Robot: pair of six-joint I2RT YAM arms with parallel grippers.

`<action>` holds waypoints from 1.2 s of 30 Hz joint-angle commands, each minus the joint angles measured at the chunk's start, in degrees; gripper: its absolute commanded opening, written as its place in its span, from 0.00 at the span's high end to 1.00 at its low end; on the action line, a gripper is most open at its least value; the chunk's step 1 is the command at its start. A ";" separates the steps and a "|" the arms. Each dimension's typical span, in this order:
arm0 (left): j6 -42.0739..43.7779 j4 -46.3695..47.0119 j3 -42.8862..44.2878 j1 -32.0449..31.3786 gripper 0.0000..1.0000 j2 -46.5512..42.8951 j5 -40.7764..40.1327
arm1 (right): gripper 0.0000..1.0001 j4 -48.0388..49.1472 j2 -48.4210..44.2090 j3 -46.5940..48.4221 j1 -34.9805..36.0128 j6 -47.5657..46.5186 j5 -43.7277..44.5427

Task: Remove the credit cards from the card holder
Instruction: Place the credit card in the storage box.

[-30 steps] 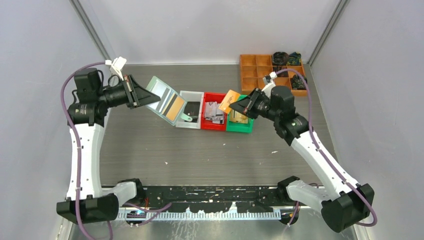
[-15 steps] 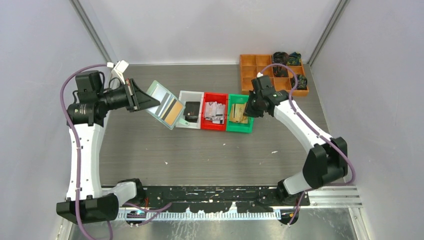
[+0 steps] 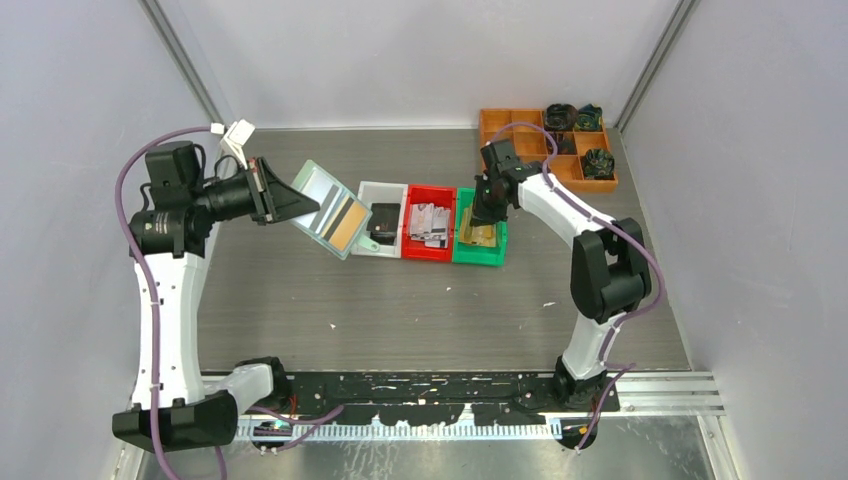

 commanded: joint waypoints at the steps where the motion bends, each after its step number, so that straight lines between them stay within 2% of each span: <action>1: -0.68 2.57 1.66 0.27 1.00 -1.94 2.55 | 0.99 1.99 0.89 1.22 -0.80 -2.05 -5.24; 11: -1.26 3.01 1.99 0.26 1.00 -2.42 3.51 | 0.99 2.52 3.04 0.70 -1.73 -2.51 -2.71; 20: -1.70 3.95 1.34 0.24 1.00 -2.91 3.59 | 0.65 2.12 -0.14 -0.90 -1.75 -2.59 0.04; 27: -3.83 6.22 0.75 0.18 1.00 -3.19 3.68 | 0.54 1.56 -7.28 -0.53 -1.16 -1.90 1.95; 29: -5.56 8.15 0.41 0.26 1.00 -3.50 3.50 | 0.50 2.69 -10.47 -0.78 -1.02 -0.52 -0.28; 30: -6.81 9.60 0.04 0.27 1.00 -3.75 3.19 | 0.47 4.12 -12.56 -1.50 -0.97 0.72 -2.09; 32: -11.21 14.82 -1.26 0.27 1.00 -4.73 2.47 | 0.35 8.91 -17.19 -4.40 -0.33 3.99 -6.63; 36: -21.47 26.23 -4.52 0.22 1.00 -6.70 -0.32 | 0.20 23.91 -26.43 -11.45 2.74 15.25 -14.68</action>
